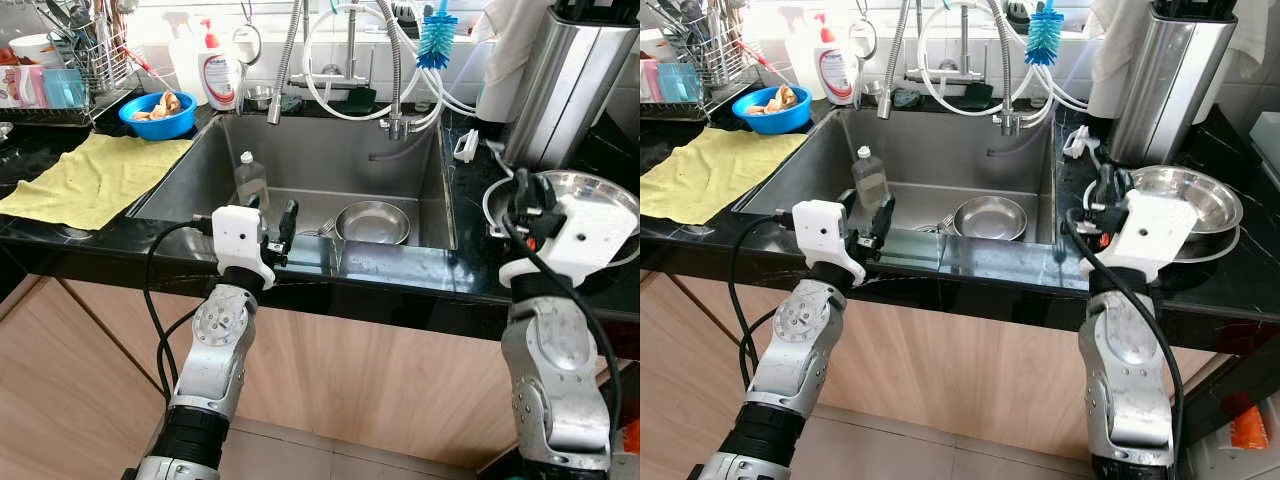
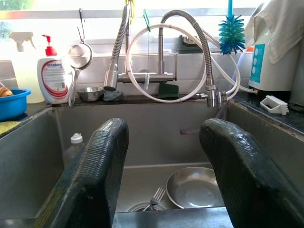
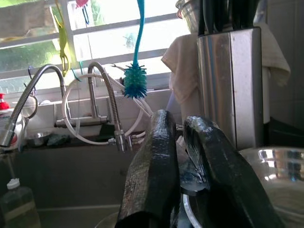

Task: Kitchen organization

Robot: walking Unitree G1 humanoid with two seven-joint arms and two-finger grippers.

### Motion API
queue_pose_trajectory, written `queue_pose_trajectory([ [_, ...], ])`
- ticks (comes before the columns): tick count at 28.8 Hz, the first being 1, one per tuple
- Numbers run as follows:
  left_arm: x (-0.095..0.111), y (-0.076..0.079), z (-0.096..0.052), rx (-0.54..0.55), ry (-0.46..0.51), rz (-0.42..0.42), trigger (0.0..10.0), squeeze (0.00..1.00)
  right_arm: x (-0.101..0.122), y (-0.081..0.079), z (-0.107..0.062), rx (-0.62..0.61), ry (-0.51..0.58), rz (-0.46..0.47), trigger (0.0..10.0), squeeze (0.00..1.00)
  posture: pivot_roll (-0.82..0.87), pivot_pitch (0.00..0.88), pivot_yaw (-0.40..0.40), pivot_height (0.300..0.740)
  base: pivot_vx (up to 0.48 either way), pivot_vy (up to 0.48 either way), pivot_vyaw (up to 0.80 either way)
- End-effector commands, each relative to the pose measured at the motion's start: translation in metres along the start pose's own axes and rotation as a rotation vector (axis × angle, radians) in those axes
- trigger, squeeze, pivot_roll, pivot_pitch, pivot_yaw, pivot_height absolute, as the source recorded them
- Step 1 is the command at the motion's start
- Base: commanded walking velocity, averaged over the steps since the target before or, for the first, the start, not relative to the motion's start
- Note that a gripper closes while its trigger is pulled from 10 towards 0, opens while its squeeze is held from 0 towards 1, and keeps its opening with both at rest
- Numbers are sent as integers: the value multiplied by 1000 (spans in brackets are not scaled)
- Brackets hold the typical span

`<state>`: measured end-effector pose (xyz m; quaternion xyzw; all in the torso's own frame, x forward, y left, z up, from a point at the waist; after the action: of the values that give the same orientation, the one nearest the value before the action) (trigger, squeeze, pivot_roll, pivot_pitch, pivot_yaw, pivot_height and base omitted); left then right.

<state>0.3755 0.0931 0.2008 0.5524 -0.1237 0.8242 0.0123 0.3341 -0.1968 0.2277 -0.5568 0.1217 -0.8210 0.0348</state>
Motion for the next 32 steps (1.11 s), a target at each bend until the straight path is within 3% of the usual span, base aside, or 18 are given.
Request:
queue_pose_trajectory([
  [1, 1, -4, 3, 6, -1, 18, 10000, 0, 2, -6, -1, 14, 10, 2, 10000, 0, -56, 0, 57, 740, 0, 480, 0],
  [6, 1, -5, 3, 6, -1, 21, 10000, 0, 0, -7, 0, 10, 5, 13, 10000, 0, -54, 0, 59, 740, 0, 480, 0],
  [12, 1, -3, 4, -2, 1, 18, 10000, 0, -1, -8, 1, 11, 5, 25, 10000, 0, -62, 0, 63, 740, 0, 480, -571],
  [21, 4, 7, 5, -39, 16, 13, 10000, 0, 1, -7, 0, 4, 19, 26, 10000, 0, -61, 0, 62, 740, 0, 0, 0],
  [32, 6, 6, 6, -39, 19, 28, 10000, 0, -7, -11, 1, 40, -23, 36, 10000, 0, -61, 0, 61, 740, 0, 0, 0],
])
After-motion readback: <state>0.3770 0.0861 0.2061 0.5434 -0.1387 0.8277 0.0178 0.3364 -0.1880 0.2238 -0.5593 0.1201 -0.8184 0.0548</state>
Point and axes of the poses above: a point about 5 cm out from each wrist's last joint towards the gripper, its own z axis pointing out of the wrist towards the gripper, its own x axis along the axis of the wrist's last joint, y = z × x, the point moved 6 cm from there along z, pointing out of the wrist towards the gripper, and after that the axes turned 12 degrees about z, right-handed, at the moved point
